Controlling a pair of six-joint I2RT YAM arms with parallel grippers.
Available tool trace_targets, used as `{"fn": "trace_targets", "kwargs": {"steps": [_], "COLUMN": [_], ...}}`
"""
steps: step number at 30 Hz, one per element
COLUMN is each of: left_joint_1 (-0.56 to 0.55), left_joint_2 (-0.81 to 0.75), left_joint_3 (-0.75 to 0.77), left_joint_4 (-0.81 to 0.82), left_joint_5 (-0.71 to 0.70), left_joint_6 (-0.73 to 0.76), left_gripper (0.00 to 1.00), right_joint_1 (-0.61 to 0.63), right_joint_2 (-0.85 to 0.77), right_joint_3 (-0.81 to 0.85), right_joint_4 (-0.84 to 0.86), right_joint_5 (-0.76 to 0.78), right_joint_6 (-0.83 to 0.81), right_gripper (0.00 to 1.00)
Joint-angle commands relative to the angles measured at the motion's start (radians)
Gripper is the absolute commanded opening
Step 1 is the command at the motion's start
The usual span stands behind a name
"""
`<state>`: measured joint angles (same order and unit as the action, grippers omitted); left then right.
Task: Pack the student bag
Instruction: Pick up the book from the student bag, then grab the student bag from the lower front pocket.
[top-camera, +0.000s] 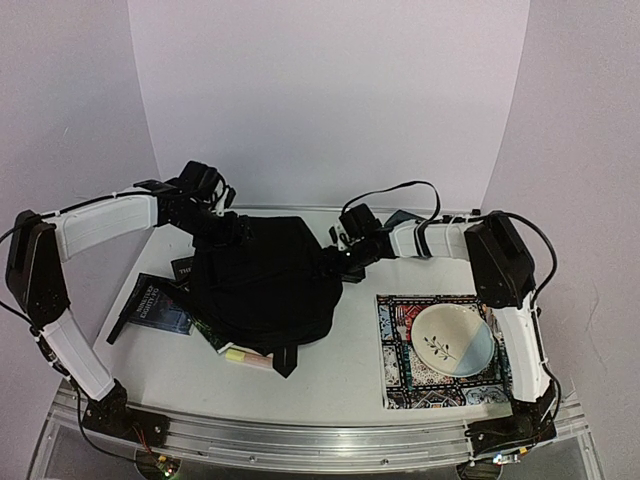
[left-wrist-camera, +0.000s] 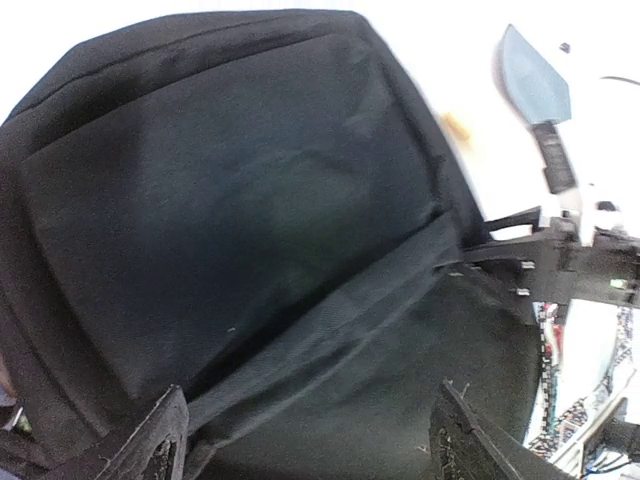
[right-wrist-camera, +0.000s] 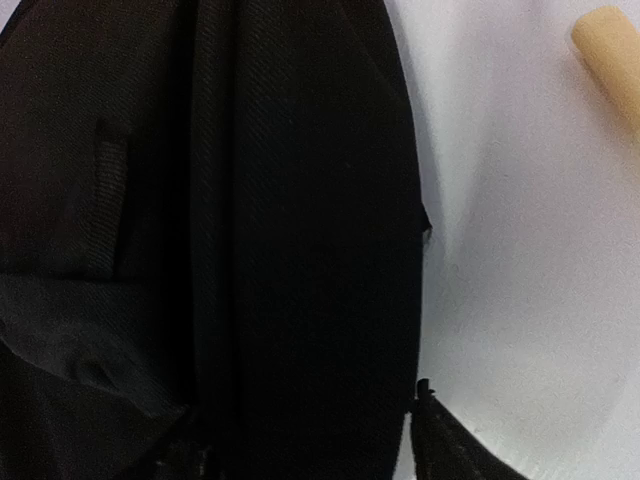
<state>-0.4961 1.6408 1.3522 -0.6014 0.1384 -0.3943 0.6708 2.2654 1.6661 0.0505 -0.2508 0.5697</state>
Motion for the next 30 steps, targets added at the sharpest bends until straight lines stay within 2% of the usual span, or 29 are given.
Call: {"fn": "trace_targets", "kwargs": {"steps": [1,6,9,15,24,30], "left_joint_1": [-0.027,-0.052,-0.064,-0.091,-0.113,-0.113], "left_joint_2": [0.031,0.082,0.120,0.187,0.279,0.330], "left_joint_3": [0.085,0.145,0.183,0.263,0.377,0.410], "left_joint_4": [0.018,0.018,0.018,0.020,0.027,0.030], "left_joint_5": [0.042,0.047,0.054,0.079,0.147,0.152], "left_joint_6": [-0.015,-0.024,-0.029,-0.042,-0.058,-0.063], "left_gripper": [0.84,0.83,0.82,0.78,0.59,0.52], "right_joint_1": [0.004,0.019,0.032,0.072,0.115,0.128], "right_joint_2": [0.005,-0.094,-0.160,-0.251,-0.284,-0.282], "right_joint_3": [0.061,-0.001,-0.038,-0.085,-0.091,-0.086], "right_joint_4": [0.039,0.060,0.060,0.060,0.060,0.060], "right_joint_5": [-0.101,-0.120,-0.116,-0.083,-0.068,-0.069], "right_joint_6": [0.029,0.002,-0.020,-0.047,-0.074,-0.078], "right_gripper": [0.47,0.13,0.01,0.00,0.00,0.00]}}
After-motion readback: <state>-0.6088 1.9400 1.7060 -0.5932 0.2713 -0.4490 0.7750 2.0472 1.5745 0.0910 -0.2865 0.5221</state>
